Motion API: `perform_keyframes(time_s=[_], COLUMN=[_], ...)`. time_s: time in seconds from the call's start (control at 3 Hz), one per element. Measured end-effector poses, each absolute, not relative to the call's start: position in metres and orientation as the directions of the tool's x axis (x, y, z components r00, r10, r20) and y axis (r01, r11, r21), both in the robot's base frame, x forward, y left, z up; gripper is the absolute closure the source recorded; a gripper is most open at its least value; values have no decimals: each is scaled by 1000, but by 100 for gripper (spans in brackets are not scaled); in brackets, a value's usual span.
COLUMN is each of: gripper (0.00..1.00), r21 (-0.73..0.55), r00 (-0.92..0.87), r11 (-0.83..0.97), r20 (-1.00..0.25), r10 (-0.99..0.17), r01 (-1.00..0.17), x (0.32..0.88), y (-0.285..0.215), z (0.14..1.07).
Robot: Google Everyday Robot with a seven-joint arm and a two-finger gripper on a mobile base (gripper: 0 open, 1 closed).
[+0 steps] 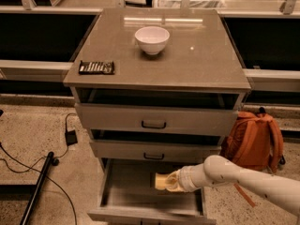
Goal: Place sponge into bottom drawer
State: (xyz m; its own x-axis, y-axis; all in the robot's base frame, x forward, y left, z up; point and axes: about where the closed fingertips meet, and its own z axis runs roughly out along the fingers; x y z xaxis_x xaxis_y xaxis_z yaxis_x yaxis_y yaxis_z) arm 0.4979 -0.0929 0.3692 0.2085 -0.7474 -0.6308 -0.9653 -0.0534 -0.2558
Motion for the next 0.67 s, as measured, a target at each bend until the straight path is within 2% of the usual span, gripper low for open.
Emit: perform_keyframes(time_s=[0.67], gripper=[100], r21=[-254], r00=[149], r11=[20], r20=[-628], r10=[-764], r01=[-967], x=[513], y=[-102], z=[270])
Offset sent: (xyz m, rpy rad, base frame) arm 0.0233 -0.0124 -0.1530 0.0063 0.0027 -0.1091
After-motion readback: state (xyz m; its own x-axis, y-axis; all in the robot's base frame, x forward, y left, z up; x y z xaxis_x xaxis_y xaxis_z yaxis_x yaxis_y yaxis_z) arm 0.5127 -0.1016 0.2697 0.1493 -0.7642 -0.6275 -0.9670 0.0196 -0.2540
